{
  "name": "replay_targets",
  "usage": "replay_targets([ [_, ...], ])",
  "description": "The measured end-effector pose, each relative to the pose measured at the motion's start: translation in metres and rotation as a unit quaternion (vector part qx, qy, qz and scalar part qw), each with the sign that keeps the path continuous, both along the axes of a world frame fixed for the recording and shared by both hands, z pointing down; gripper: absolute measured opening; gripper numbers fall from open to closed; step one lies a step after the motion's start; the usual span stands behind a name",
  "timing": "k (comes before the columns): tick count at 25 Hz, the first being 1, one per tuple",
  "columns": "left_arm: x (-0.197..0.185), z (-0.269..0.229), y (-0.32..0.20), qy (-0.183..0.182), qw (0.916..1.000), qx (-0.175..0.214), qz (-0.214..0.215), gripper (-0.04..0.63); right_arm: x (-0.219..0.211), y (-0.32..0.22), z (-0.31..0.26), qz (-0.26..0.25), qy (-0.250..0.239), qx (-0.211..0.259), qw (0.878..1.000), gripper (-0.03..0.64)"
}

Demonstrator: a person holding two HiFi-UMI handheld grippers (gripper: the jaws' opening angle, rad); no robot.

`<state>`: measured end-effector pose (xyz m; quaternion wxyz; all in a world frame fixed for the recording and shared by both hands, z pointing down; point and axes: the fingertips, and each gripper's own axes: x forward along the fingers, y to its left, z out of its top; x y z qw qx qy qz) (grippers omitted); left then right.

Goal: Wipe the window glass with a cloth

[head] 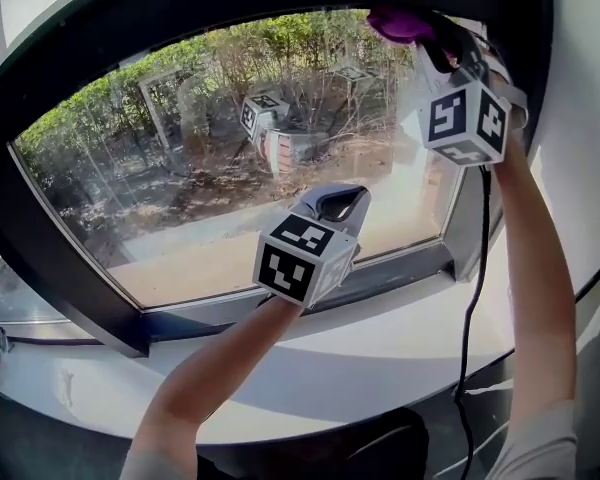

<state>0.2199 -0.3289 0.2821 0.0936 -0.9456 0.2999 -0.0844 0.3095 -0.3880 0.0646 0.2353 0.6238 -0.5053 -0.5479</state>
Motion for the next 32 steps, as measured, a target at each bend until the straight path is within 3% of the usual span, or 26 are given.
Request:
replay_targets([
  [6, -0.005, 0.022, 0.0, -0.008, 0.9999, -0.01, -0.001, 0.0, -0.009, -0.004, 0.065, -0.012, 0.011, -0.051, 0.999, 0.075],
  [14, -0.015, 0.093, 0.003, -0.015, 0.9978, -0.064, -0.009, 0.0, -0.026, -0.004, 0.242, -0.028, 0.061, -0.146, 0.987, 0.075],
  [20, -0.015, 0.135, 0.001, -0.037, 0.9948, -0.092, -0.021, 0.0, -0.024, -0.012, 0.337, -0.041, 0.072, -0.21, 0.974, 0.075],
  [29, -0.016, 0.185, 0.003, -0.058, 0.989, -0.132, -0.032, 0.0, -0.024, -0.015, 0.44, -0.057, 0.07, -0.324, 0.942, 0.075],
  [32, -0.021, 0.192, 0.004, -0.059, 0.9882, -0.137, -0.034, 0.0, -0.028, -0.016, 0.472, -0.061, 0.09, -0.378, 0.92, 0.075],
])
